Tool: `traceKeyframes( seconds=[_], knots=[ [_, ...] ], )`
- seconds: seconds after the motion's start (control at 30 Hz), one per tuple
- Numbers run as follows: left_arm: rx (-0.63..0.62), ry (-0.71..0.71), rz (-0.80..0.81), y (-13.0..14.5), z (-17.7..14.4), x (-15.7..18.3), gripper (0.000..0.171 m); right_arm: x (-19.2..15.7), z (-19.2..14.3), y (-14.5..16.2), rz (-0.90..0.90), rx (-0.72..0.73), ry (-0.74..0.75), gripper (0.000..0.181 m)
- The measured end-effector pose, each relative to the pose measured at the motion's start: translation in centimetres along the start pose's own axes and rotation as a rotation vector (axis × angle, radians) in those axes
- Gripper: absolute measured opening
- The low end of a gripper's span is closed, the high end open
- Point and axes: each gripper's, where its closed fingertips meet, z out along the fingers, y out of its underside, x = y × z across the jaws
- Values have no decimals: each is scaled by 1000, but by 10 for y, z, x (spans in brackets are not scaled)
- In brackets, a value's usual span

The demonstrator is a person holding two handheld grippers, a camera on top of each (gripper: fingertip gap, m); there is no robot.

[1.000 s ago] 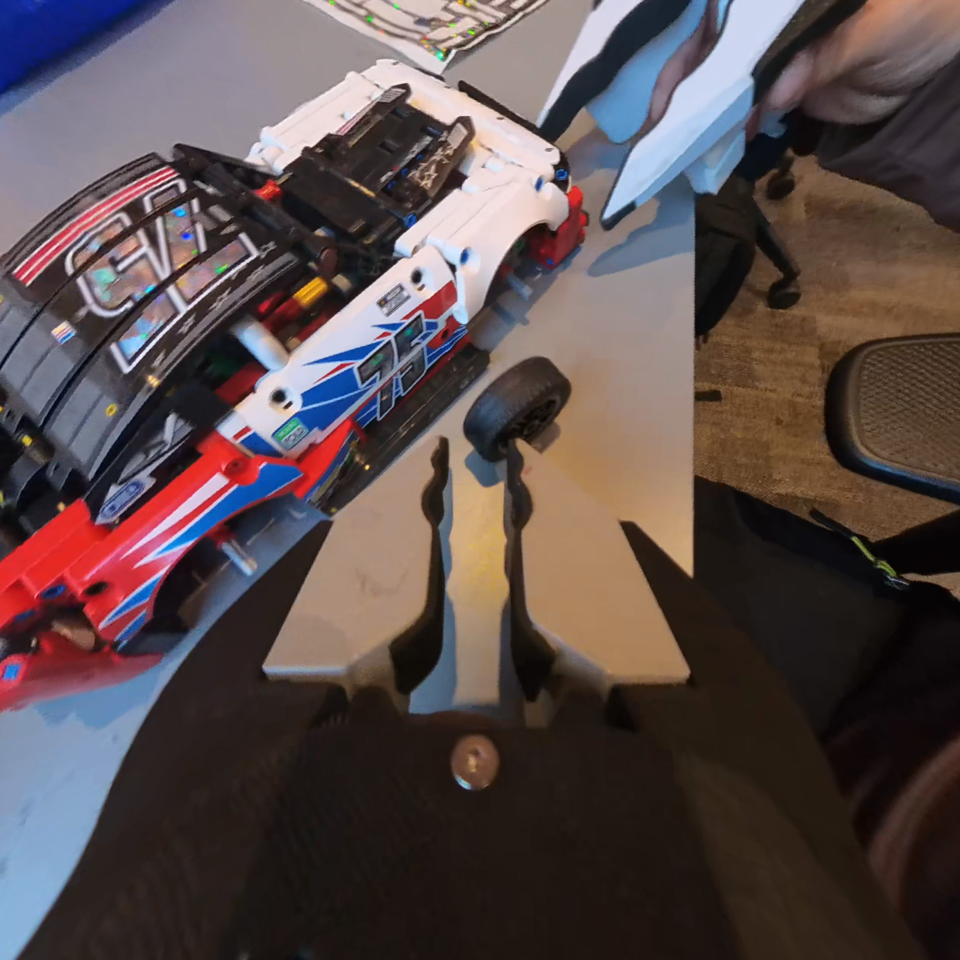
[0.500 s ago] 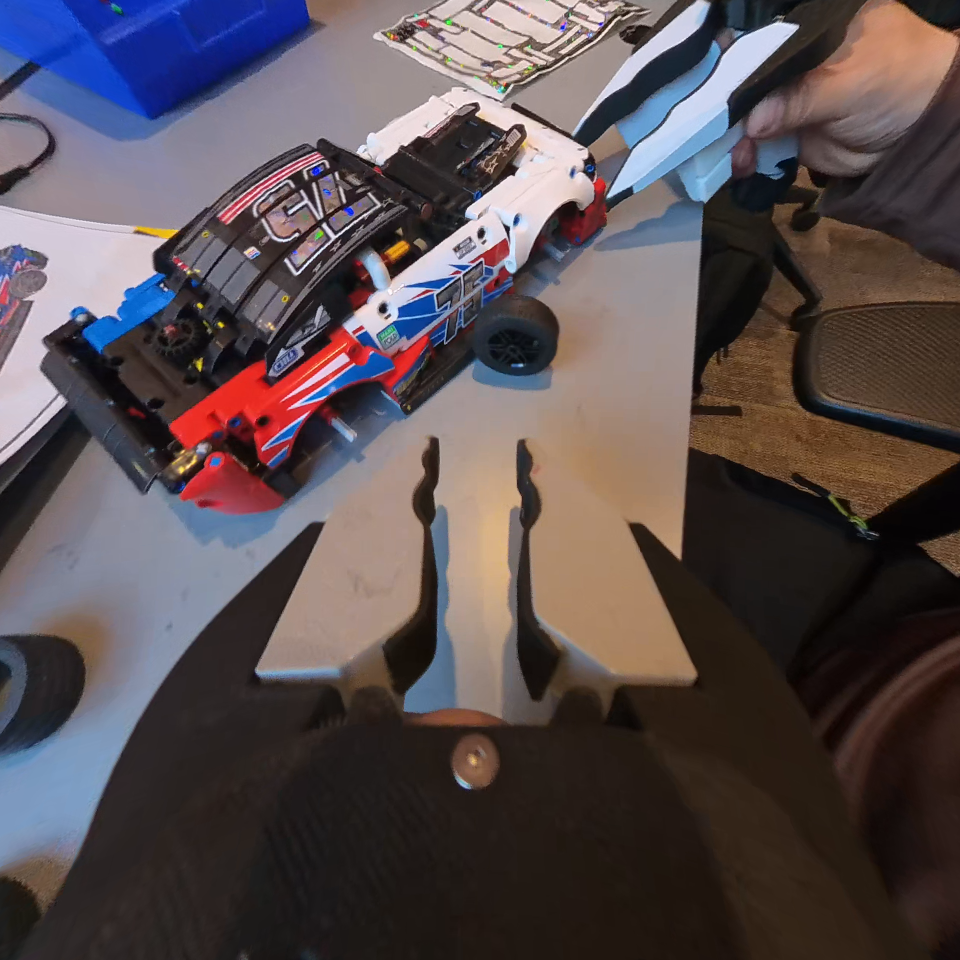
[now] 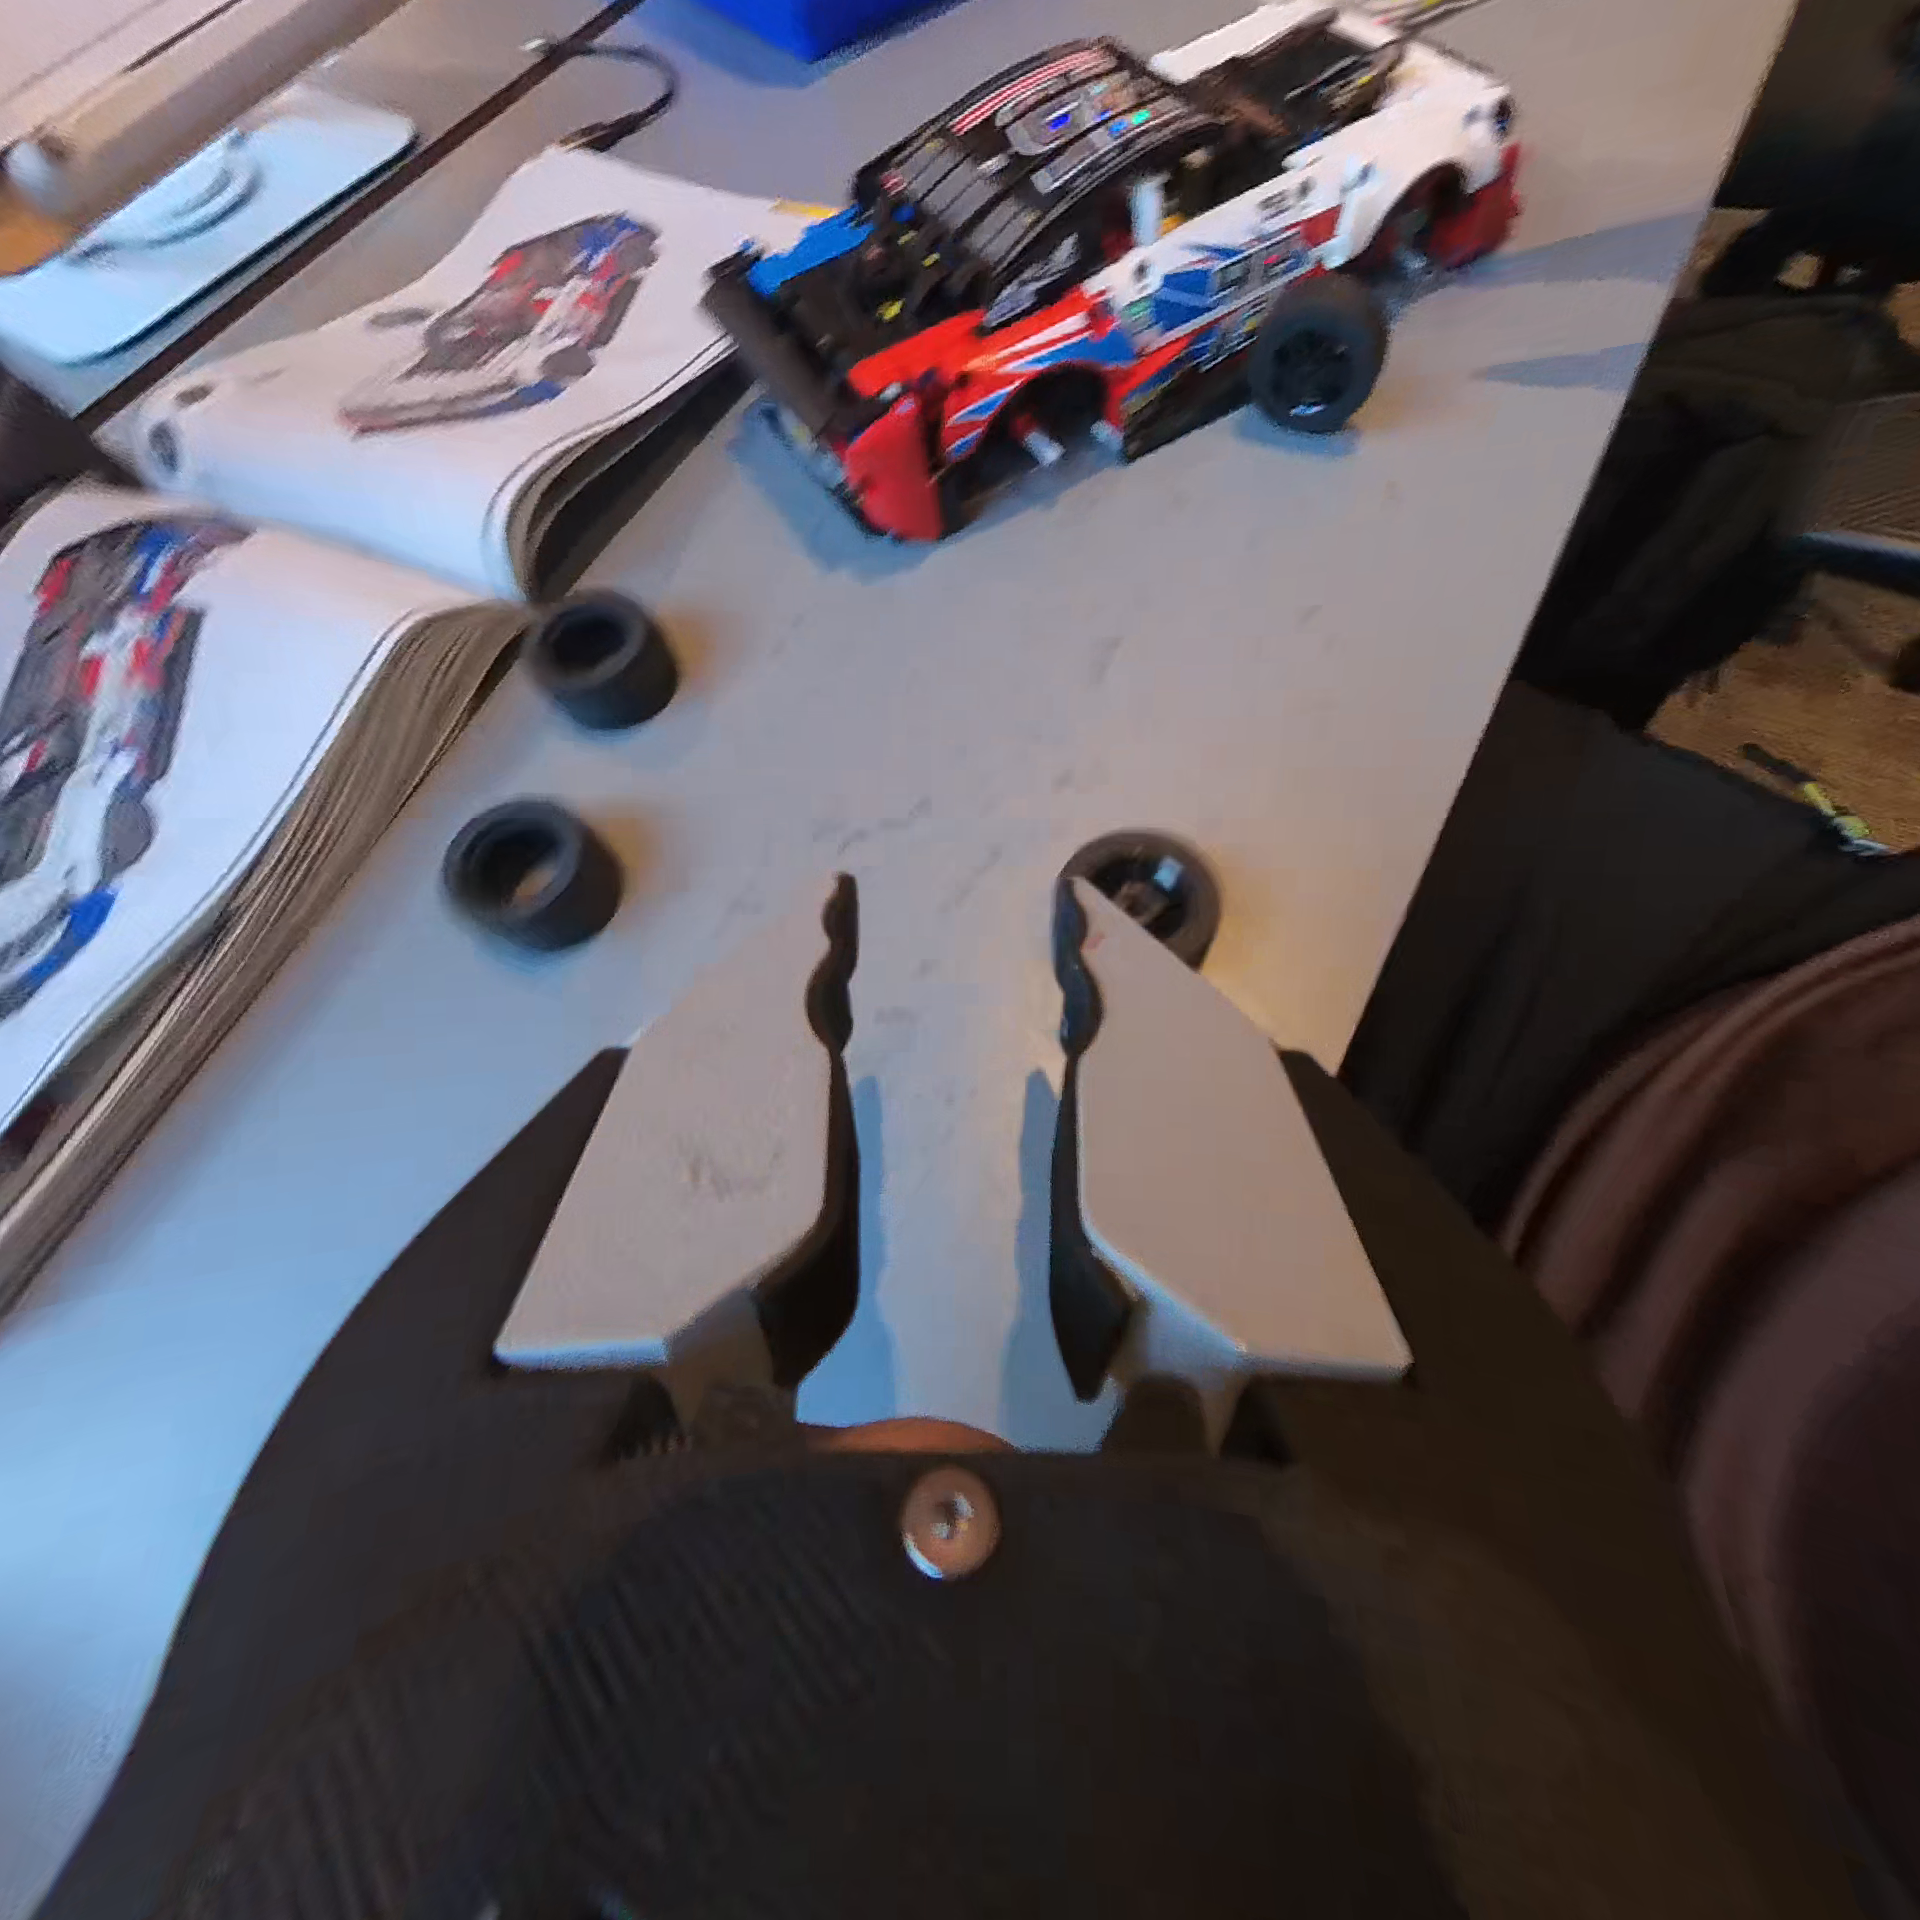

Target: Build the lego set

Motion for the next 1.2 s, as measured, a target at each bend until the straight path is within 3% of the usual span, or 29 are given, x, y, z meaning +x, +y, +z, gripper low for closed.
traceKeyframes(
  seconds=[0.13,0.33,0.47,0.63,0.73,0.8,0.93,1.0,1.1,1.17,1.2],
  knots=[
    [-3,-109,-29,29,-24,-27,34,-75,35,-33,-109,25,-186,45],
    [-45,-228,15,76,-30,-51,33,-202,106,-60,-209,-9,-542,45],
    [-37,-207,41,81,-33,-50,32,-253,174,-76,-327,-62,-647,49],
    [-78,-226,94,93,-39,-56,33,-281,292,-93,-366,-157,-696,53],
    [-131,-307,135,109,-50,-71,45,-287,367,-95,-356,-219,-694,53],
    [-144,-336,69,119,-62,-83,50,-288,419,-103,-359,-221,-674,53],
    [1,-256,-146,121,-83,-85,49,-298,531,-122,-368,-257,-647,64],
    [71,-238,-168,115,-90,-85,45,-304,581,-125,-411,-279,-625,66],
    [57,-197,-160,115,-86,-80,40,-316,628,-130,-435,-289,-633,69],
    [9,-99,-179,118,-79,-72,41,-329,646,-130,-426,-312,-680,78],
    [-9,-44,-205,119,-76,-68,41,-339,647,-129,-418,-327,-739,69]
  ],
)
